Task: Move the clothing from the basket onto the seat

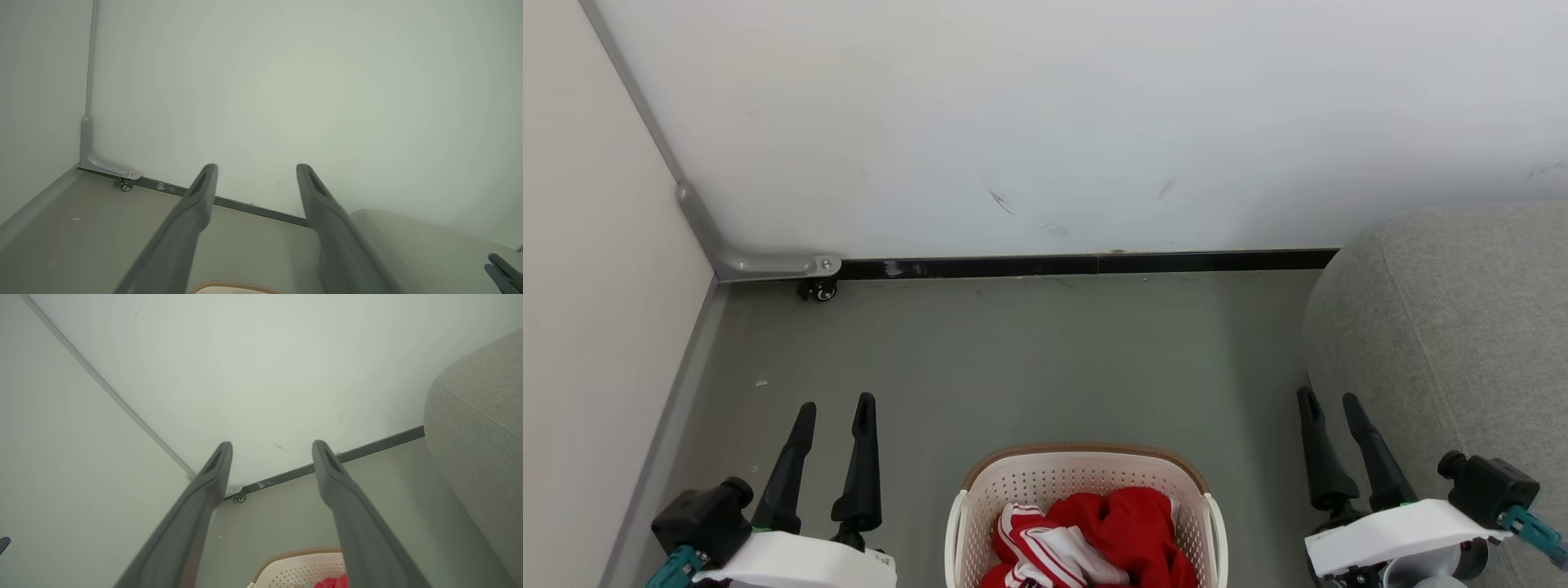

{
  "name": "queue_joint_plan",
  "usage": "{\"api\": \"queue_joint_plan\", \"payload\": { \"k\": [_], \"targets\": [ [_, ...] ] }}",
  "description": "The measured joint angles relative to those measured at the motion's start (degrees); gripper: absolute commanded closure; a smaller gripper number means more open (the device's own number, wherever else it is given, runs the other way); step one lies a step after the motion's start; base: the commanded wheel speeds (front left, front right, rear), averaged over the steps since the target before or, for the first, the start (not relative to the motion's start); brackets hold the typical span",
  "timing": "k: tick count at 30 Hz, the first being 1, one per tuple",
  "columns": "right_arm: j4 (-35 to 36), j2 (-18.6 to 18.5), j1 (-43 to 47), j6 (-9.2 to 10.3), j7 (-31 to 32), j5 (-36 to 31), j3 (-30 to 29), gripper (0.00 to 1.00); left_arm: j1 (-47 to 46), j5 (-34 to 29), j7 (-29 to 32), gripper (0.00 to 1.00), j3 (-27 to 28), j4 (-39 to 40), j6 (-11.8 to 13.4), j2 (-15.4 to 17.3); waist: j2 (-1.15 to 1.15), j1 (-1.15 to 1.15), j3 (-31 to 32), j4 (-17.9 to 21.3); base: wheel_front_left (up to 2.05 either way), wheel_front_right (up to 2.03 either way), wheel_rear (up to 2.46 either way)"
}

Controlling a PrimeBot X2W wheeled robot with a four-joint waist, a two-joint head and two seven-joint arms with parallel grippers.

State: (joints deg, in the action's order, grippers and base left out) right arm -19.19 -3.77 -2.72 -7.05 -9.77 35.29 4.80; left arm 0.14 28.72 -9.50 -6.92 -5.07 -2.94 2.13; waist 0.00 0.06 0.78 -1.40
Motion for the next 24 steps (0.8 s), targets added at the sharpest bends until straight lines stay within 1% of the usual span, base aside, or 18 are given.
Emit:
{"api": "queue_joint_plan", "payload": {
  "k": [10, 16, 18, 24],
  "targets": [
    [-1.40, 0.34, -1.14, -0.01, -0.91, -9.37, 0.13, 0.00, 0.91, -11.96, -2.15, 0.00, -1.99, -0.65, 2.15, 1.14, 0.00, -0.02, -0.14, -0.19, 0.00, 0.00, 0.00],
    [-2.32, 0.47, -1.22, -0.01, -0.99, -15.15, 0.25, 0.00, 0.95, -17.04, -3.41, 0.00, -2.80, -1.44, 3.08, 1.11, 0.00, -0.02, -0.19, -0.20, 0.00, 0.00, 0.00],
    [-2.59, 0.51, -1.31, -0.01, -0.99, -15.91, 0.22, 0.00, 0.95, -17.88, -3.49, 0.00, -2.93, -1.57, 3.47, 1.11, 0.00, -0.02, -0.19, -0.20, 0.00, 0.00, 0.00],
    [-3.50, 0.69, -2.26, -0.02, -0.98, -21.17, -0.41, 0.00, 0.95, -22.88, -4.71, 0.00, -3.72, -2.58, 4.48, 1.11, 0.00, -0.03, -0.18, -0.25, 0.00, 0.00, 0.00]
  ]
}}
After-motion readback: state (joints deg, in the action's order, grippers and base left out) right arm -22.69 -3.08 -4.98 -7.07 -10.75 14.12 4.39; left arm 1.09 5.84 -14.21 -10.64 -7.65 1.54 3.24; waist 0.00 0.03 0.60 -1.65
